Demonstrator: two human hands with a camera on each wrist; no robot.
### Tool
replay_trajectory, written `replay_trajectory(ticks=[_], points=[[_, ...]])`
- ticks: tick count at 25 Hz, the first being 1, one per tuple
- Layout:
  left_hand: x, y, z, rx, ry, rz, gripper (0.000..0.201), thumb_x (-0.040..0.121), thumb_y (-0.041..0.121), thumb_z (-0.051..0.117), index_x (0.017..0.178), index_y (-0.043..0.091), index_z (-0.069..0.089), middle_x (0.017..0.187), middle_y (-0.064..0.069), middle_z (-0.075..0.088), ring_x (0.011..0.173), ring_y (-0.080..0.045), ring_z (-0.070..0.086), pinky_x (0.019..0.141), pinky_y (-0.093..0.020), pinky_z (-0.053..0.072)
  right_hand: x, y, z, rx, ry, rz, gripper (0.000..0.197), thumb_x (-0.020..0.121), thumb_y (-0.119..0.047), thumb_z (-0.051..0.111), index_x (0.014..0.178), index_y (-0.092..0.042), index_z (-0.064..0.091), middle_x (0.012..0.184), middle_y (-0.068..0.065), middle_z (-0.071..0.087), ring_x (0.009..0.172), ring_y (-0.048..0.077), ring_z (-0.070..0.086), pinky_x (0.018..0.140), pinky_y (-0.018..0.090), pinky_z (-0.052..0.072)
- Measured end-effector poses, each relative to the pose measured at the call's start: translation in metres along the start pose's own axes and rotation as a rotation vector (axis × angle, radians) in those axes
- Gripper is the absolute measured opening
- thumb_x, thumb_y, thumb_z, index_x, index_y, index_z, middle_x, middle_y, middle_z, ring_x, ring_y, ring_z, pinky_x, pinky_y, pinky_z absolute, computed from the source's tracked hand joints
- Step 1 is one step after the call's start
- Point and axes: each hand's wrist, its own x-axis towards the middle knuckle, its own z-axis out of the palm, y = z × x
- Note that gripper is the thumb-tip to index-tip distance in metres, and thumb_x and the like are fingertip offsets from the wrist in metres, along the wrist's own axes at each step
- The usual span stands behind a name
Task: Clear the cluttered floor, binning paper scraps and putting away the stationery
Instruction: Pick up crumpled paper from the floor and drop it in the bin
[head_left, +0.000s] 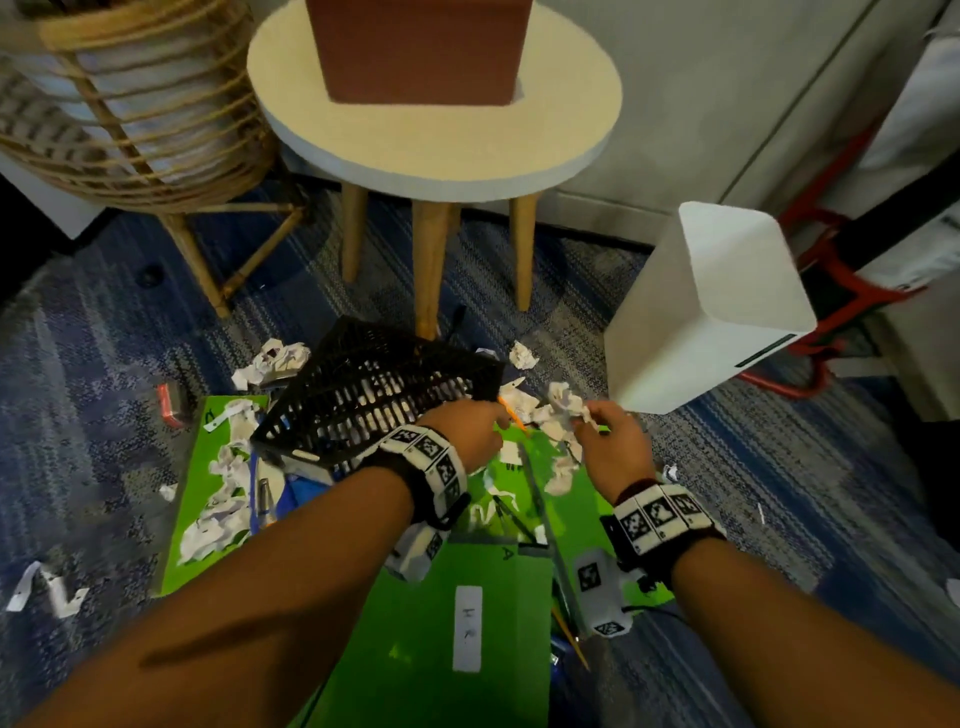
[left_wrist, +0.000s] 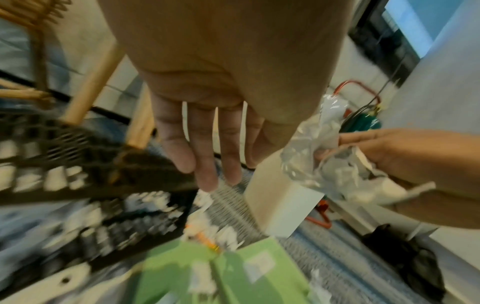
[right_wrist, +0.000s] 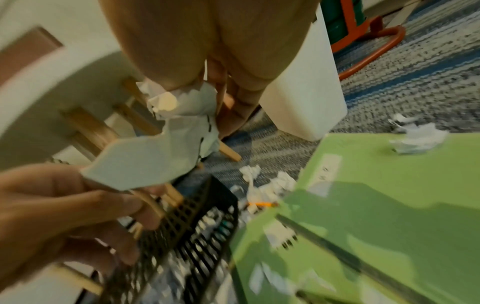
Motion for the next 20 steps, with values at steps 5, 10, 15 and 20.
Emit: replay_trajectory(ticks=[5, 10, 15, 20], points=[[0.018, 0.033, -0.002, 0.006, 0.11, 0.054, 0.024, 0.093, 0.029, 0.048, 0.113, 0.032, 0.06, 0.113, -0.003, 0.067, 0.101, -0.025, 0.062, 0.086, -0.036, 0.051, 0.045, -0.032, -0.098, 0.117, 0.277, -0.169, 0.008, 0.092, -0.026, 0.061, 0.094, -0.02, 0.065, 0.087, -0.003, 0.068, 0.079, 0.014, 0.06, 0.068, 0.026, 0.046], [0.011, 0.013, 0.044, 0.185, 0.001, -0.005, 0.026, 0.095, 0.027, 0.045, 0.117, 0.031, 0.057, 0.123, -0.004, 0.061, 0.113, -0.024, 0.057, 0.093, -0.032, 0.046, 0.116, -0.058, -0.18, 0.029, 0.54, -0.228, 0.015, 0.095, -0.019, 0.052, 0.104, -0.013, 0.063, 0.092, 0.003, 0.063, 0.081, 0.014, 0.055, 0.065, 0.014, 0.036], [0.016, -0.006, 0.075, 0.307, -0.093, -0.026, 0.032, 0.094, 0.021, 0.041, 0.123, 0.025, 0.054, 0.126, -0.005, 0.058, 0.116, -0.022, 0.055, 0.096, -0.032, 0.045, 0.169, -0.049, -0.2, -0.199, 0.499, -0.134, 0.027, 0.095, -0.017, 0.049, 0.12, -0.013, 0.058, 0.121, 0.012, 0.06, 0.11, 0.03, 0.057, 0.09, 0.032, 0.045], [0.01, -0.024, 0.081, 0.324, -0.075, -0.056, 0.032, 0.091, 0.023, 0.045, 0.121, 0.025, 0.055, 0.127, -0.005, 0.056, 0.115, -0.023, 0.055, 0.094, -0.03, 0.044, 0.173, -0.034, -0.179, -0.393, 0.266, 0.012, 0.054, 0.085, -0.026, 0.064, 0.134, -0.016, 0.043, 0.131, 0.014, 0.051, 0.118, 0.033, 0.053, 0.094, 0.039, 0.046]])
